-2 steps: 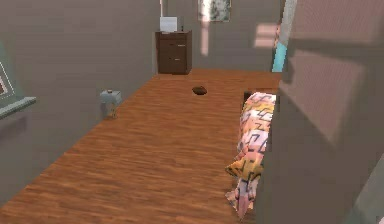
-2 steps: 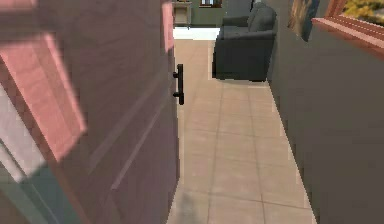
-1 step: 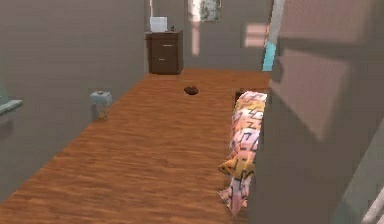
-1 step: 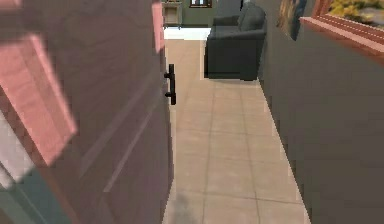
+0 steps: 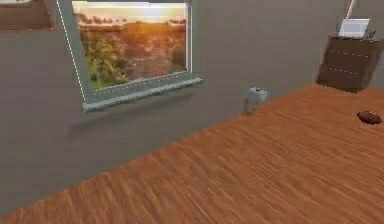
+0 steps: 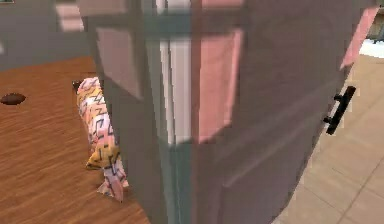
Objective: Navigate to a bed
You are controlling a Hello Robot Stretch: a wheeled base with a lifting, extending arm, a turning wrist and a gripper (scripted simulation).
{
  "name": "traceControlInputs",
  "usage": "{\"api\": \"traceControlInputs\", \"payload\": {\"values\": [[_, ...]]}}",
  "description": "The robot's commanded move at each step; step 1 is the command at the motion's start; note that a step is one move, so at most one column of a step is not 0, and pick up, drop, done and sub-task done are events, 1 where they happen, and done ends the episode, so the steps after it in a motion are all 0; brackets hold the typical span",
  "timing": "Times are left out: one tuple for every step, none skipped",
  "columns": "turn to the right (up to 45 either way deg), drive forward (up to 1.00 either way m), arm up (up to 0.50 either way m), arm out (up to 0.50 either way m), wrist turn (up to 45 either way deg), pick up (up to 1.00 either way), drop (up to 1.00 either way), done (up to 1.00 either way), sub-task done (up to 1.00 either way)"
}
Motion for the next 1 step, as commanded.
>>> {"api": "traceControlInputs", "payload": {"values": [[-45.0,0.0,0.0,0.0,0.0,0.0,0.0,0.0,0.0]]}}
